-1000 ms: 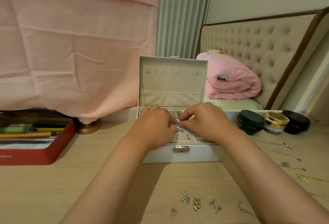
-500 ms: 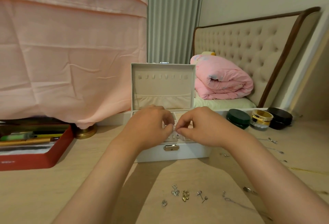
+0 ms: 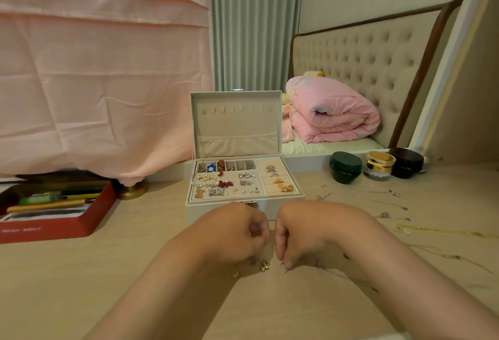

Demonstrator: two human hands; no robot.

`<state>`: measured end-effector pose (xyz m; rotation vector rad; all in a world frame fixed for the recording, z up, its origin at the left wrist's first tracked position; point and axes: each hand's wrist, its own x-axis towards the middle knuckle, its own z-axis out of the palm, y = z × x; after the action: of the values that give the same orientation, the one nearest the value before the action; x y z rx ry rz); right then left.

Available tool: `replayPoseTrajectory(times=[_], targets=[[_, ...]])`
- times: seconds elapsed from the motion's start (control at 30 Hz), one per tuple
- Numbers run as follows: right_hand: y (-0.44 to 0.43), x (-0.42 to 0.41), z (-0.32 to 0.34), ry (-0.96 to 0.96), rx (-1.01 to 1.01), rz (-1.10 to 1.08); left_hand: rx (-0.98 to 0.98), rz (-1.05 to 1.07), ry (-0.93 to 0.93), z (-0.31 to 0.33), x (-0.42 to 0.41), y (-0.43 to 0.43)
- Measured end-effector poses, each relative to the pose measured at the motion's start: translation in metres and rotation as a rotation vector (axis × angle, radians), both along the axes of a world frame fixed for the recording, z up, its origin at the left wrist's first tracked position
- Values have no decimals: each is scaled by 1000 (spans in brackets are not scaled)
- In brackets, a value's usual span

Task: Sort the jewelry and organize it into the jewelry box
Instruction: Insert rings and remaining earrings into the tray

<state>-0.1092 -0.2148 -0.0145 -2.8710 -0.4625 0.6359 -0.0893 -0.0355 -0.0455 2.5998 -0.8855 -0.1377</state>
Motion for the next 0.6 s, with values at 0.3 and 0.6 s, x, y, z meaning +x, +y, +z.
replayPoseTrajectory(times=[0.3,0.6], targets=[[-13,9,-4,-30,200,-19,-191,18,189,-8,3,-3],[-21,12,3,-127,609,-207,-636,139,266,-8,3,-4]])
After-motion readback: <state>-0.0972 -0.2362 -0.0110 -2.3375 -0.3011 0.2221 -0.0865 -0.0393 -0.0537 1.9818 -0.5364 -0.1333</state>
